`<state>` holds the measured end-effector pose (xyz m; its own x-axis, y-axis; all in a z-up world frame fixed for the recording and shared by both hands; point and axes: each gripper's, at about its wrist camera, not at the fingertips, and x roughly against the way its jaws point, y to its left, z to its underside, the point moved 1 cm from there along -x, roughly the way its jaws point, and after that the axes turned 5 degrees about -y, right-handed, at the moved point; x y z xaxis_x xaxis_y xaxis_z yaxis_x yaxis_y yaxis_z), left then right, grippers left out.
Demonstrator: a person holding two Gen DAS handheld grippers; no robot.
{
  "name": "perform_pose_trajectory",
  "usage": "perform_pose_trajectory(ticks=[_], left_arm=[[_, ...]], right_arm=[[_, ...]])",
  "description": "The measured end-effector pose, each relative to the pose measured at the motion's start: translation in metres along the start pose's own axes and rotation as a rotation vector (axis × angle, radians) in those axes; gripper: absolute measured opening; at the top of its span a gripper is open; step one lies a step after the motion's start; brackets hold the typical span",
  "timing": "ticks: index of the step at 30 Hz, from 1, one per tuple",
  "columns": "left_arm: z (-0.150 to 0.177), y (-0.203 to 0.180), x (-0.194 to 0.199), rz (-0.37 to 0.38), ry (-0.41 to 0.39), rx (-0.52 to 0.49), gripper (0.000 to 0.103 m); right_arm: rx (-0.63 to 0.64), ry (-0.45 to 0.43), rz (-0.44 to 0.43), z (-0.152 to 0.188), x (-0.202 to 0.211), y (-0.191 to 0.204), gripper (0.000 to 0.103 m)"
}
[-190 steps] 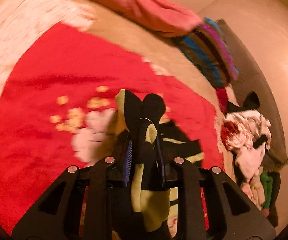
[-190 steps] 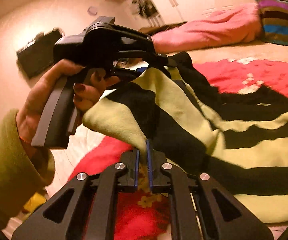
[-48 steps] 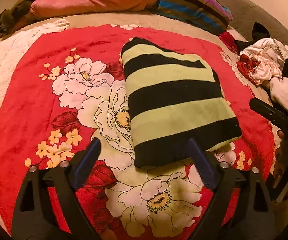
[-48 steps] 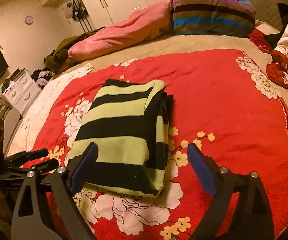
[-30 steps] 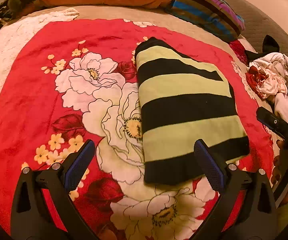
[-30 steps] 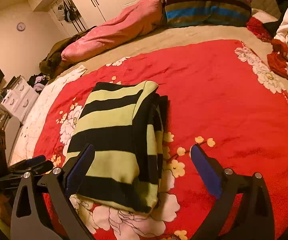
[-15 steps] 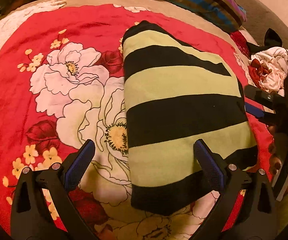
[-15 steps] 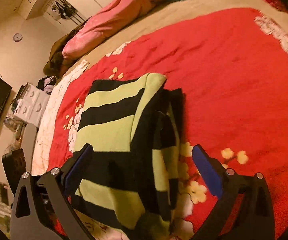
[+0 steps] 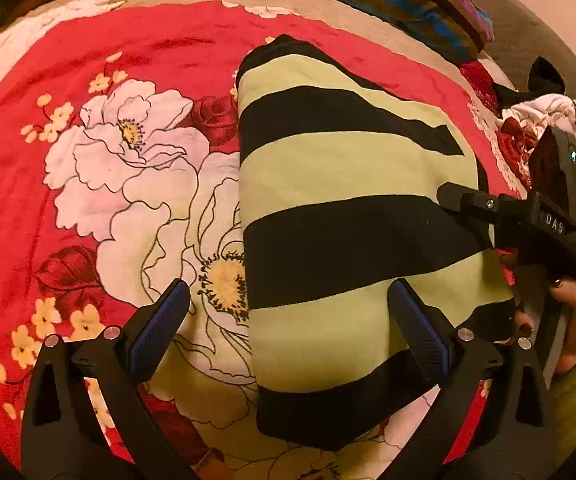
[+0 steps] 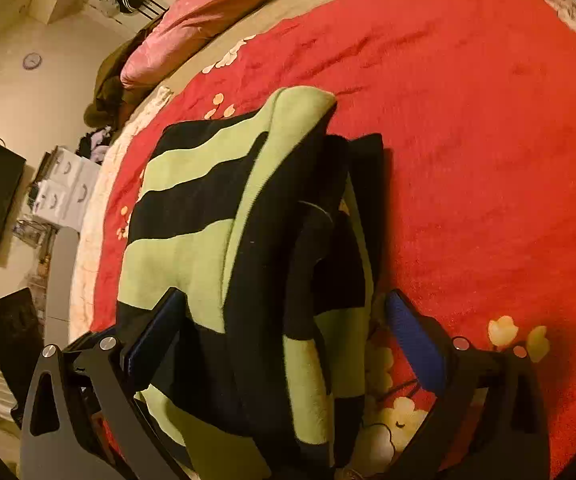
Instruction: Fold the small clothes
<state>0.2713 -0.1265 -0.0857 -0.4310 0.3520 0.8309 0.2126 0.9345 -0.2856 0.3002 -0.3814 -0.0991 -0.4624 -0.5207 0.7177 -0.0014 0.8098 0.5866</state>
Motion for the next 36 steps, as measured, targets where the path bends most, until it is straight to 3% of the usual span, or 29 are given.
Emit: perform_pose_trajectory(ticks=[14,19,21,23,28,31,36], left_arm=[[-0.004,0.001,-0.01,0.038,0.012,0.03,0.093],[0.0,-0.001,-0.011,0.072,0.021,0.031,0.077],[0.0,-0.004,-0.011,0.093,0.025,0.026,0.064],[0.0,-0.008,-0.011,0.086,0.027,0.011,0.061],[-0.002,-0.01,-0.015,0.083,0.041,0.0,0.061],[-0.001,-0.008,-0.022,0.076,0.055,0.007,0.067],[0.001,0.001,-0.031,0.106,0.064,0.068,0.075]], right_arm=[[0.044,-0.009,0.0,0.0,-0.004,0.011,0.099],[0.07,-0.015,0.009,0.002,-0.004,0.015,0.097],[0.087,-0.018,0.006,0.003,-0.003,0.019,0.092],[0.109,-0.021,0.004,0.003,-0.002,0.023,0.082],[0.128,-0.01,0.033,0.002,-0.003,0.023,0.08],[0.158,0.0,0.086,0.004,-0.01,0.021,0.08],[0.113,-0.004,0.063,0.006,-0.015,0.009,0.082]])
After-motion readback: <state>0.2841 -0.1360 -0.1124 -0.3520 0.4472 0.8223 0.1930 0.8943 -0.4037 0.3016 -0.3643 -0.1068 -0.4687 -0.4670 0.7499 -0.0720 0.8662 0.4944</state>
